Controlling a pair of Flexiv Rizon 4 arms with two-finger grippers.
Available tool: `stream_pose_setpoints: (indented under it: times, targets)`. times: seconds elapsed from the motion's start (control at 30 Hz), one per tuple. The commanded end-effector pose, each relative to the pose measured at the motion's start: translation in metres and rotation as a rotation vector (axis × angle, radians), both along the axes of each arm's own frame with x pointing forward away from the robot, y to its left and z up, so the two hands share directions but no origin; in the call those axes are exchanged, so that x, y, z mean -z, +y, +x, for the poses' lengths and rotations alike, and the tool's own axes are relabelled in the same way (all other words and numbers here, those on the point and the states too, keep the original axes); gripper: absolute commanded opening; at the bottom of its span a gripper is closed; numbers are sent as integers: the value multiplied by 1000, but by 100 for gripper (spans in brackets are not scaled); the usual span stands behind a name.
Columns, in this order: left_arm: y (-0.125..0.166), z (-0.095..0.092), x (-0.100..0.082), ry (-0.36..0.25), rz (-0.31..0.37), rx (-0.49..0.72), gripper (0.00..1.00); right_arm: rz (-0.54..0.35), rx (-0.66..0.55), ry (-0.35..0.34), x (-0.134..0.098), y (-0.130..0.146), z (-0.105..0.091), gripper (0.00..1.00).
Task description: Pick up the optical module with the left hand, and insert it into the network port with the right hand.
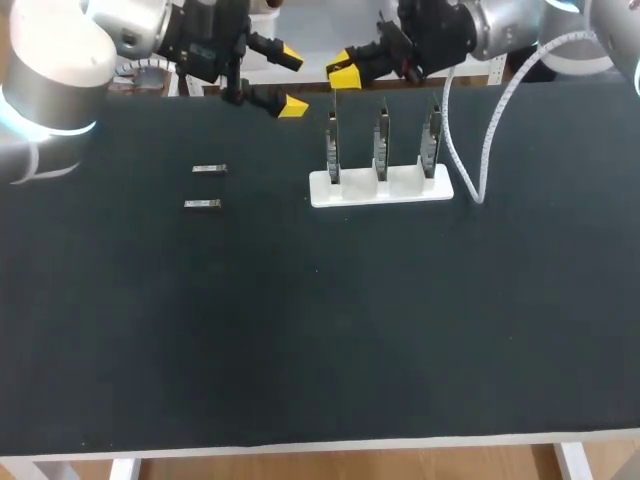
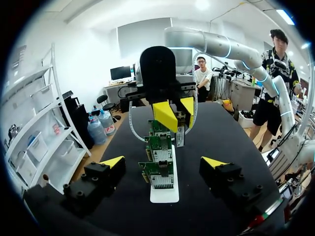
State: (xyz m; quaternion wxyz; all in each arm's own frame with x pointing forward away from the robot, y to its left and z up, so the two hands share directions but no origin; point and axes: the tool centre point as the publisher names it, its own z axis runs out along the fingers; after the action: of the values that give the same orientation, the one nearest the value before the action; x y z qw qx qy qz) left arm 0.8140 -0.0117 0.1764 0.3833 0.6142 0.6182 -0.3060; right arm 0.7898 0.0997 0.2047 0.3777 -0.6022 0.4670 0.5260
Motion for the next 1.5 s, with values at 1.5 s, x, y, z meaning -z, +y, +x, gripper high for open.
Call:
stream_pose_setpoints:
  times: [1.5]
  targets:
    - [0, -2, 0, -2, 2, -4, 100, -15, 12, 56, 25, 3, 20, 0]
